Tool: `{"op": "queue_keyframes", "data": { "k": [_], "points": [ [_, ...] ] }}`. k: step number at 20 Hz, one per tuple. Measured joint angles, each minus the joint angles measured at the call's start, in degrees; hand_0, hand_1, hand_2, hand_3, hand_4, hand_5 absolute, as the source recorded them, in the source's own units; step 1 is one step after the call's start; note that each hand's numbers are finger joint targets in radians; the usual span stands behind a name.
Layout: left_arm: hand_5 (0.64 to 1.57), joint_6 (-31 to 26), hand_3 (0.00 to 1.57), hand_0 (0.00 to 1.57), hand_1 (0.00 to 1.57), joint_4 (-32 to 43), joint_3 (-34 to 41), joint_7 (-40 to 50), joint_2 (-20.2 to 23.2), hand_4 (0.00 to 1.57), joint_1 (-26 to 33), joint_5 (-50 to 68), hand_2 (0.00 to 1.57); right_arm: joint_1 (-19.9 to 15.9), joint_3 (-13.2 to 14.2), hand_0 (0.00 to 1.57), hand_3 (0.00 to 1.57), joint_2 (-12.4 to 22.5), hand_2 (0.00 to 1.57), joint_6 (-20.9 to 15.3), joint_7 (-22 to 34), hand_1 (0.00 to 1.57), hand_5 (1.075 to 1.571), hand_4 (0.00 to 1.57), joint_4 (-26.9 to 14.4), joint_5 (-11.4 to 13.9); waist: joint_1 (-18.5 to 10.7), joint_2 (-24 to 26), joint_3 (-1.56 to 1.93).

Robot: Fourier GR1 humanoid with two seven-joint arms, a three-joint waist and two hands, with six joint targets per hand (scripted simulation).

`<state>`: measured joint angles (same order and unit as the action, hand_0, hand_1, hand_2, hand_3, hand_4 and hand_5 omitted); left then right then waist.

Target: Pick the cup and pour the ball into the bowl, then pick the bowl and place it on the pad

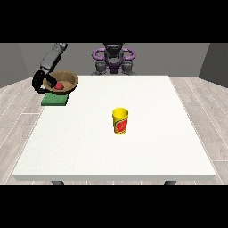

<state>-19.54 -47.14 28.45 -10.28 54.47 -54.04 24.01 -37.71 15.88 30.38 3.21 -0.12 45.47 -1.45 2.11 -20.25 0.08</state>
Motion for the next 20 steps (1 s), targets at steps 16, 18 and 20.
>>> {"op": "queue_keyframes", "data": {
  "k": [16, 18, 20],
  "points": [
    [1.532, 2.3, 0.0, 0.0, 0.0, -11.2, 0.7, 5.1, 0.8, 0.0, -0.1, 4.6, 0.0, -3.5, 6.1, 1.57, 0.89, 10.9, 1.57, 6.6, -12.3, 1.57, 1.566, 1.26, -15.5, -0.9, -2.9, -5.8, 0.04],
    [1.534, 2.3, 0.0, 0.0, 0.0, -11.0, 0.5, 5.5, 0.7, 0.0, 0.2, 4.7, 0.0, -4.5, 6.2, 1.57, 0.9, 12.2, 1.57, 7.6, -11.1, 1.57, 1.568, 1.24, -15.9, -1.0, -2.9, -4.9, 0.0],
    [1.533, 2.7, 0.0, 0.0, 0.0, -10.6, -0.3, 5.4, 0.0, 0.0, 0.8, 4.0, 0.0, -4.9, 5.1, 1.57, 1.2, 12.0, 1.57, 7.7, -9.5, 1.57, 1.57, 1.24, -15.6, -0.2, -2.6, -3.0, -0.03]
  ]
}}
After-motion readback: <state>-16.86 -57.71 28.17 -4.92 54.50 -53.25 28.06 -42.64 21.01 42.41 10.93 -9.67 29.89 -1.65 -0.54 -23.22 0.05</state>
